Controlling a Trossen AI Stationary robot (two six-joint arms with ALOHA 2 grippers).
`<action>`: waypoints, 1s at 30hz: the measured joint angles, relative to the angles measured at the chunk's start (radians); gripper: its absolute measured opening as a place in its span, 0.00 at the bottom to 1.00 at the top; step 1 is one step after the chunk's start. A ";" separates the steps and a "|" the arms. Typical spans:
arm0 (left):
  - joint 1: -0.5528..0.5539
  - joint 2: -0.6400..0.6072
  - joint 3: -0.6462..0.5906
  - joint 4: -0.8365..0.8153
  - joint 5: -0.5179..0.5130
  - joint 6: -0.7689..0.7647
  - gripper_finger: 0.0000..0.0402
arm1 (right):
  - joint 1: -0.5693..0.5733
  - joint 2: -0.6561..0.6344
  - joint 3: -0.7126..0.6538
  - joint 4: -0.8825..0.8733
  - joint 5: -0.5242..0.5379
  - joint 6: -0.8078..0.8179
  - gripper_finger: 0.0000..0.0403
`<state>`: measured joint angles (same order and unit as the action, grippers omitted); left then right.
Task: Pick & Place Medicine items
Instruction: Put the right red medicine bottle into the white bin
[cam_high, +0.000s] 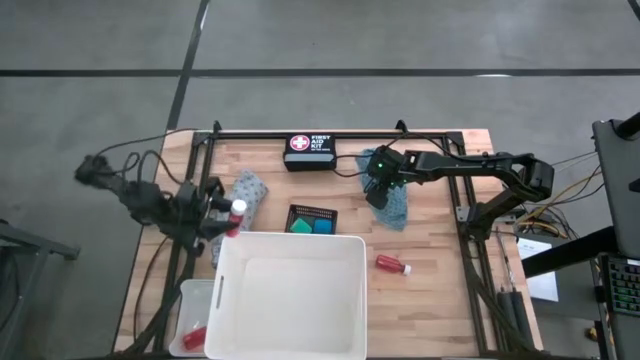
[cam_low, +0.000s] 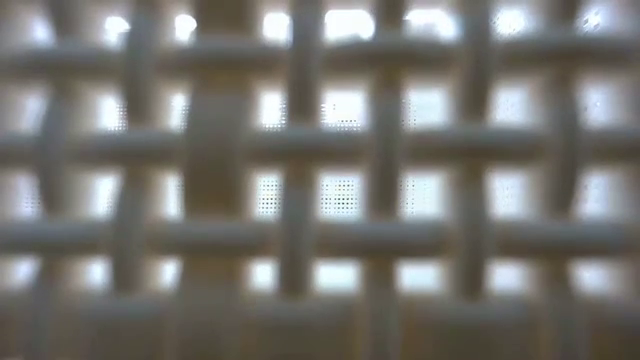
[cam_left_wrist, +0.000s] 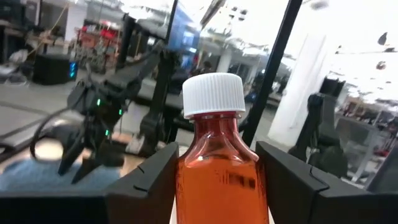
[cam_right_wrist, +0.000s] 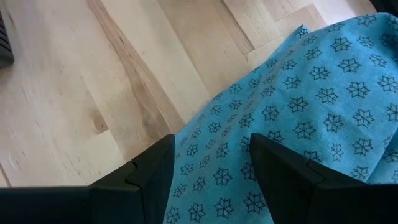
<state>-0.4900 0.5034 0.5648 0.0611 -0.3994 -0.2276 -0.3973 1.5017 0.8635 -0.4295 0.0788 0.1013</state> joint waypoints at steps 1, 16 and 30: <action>-0.058 0.000 0.000 -0.012 -0.066 0.000 0.49 | 0.000 0.000 0.000 0.000 0.000 -0.001 0.50; -0.942 0.046 0.000 -0.027 -1.143 -0.010 0.49 | 0.000 0.000 0.000 0.001 0.000 -0.001 0.50; -0.995 0.062 -0.002 -0.023 -1.172 -0.011 0.49 | 0.000 0.000 0.000 0.001 0.000 0.000 0.50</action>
<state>-1.4849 0.5655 0.5625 0.0381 -1.5711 -0.2388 -0.3973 1.5017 0.8635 -0.4282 0.0788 0.1013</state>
